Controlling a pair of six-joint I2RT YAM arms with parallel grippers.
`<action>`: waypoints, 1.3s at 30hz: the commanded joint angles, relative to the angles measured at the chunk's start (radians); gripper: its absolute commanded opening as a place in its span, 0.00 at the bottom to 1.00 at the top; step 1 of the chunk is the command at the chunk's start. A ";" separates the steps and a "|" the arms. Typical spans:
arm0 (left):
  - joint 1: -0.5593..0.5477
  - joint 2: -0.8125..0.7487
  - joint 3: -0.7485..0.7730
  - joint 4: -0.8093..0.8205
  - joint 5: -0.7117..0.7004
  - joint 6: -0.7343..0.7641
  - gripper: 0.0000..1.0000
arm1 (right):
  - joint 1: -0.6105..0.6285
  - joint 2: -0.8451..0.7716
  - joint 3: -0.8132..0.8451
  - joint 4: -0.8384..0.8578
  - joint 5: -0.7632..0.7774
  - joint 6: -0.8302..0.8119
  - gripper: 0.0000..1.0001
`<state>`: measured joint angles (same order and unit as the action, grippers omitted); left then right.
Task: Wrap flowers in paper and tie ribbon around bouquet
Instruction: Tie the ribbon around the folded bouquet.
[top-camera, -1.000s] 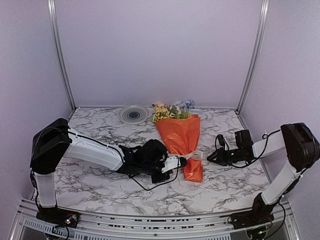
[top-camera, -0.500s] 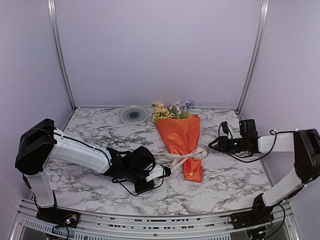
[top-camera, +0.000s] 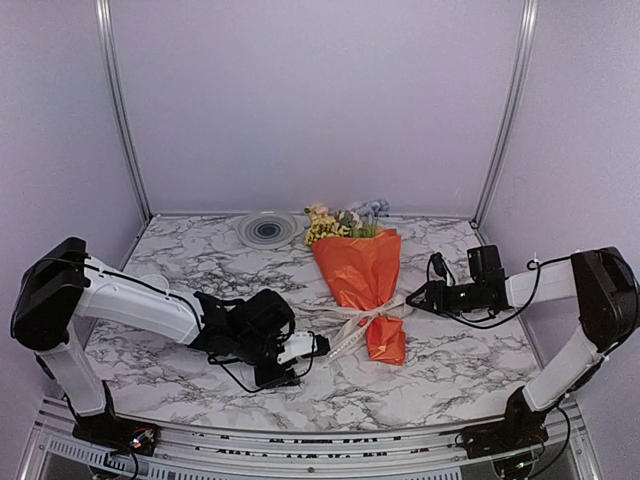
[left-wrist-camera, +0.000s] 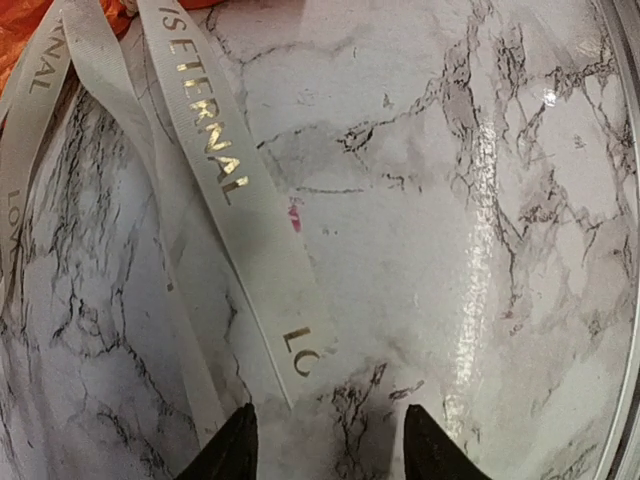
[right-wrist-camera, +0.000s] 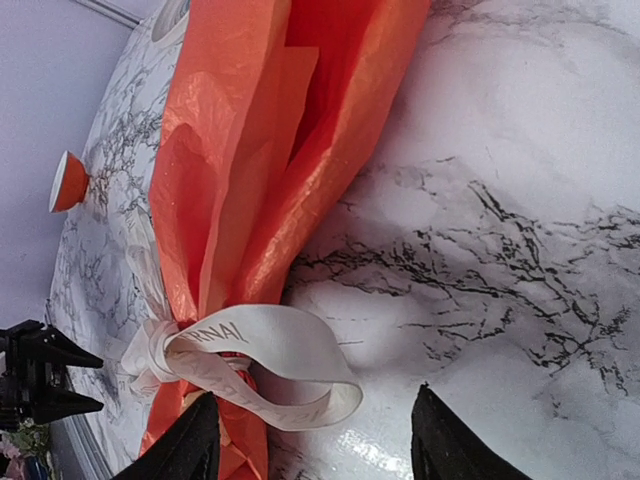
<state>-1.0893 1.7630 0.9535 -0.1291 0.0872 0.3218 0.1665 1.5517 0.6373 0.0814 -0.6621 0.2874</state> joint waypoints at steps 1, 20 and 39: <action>0.106 -0.134 -0.040 0.055 0.140 0.082 0.51 | 0.007 0.004 0.003 0.052 -0.027 0.010 0.63; 0.266 0.240 0.242 0.115 -0.119 0.121 0.77 | 0.010 -0.070 0.124 -0.252 0.146 -0.185 0.69; 0.283 0.320 0.303 0.091 0.104 0.245 0.30 | 0.053 -0.450 0.028 -0.173 -0.016 -1.301 0.99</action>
<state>-0.8150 2.0502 1.2484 0.0124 0.1040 0.5167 0.1928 1.1179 0.6716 0.0303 -0.5938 -0.6033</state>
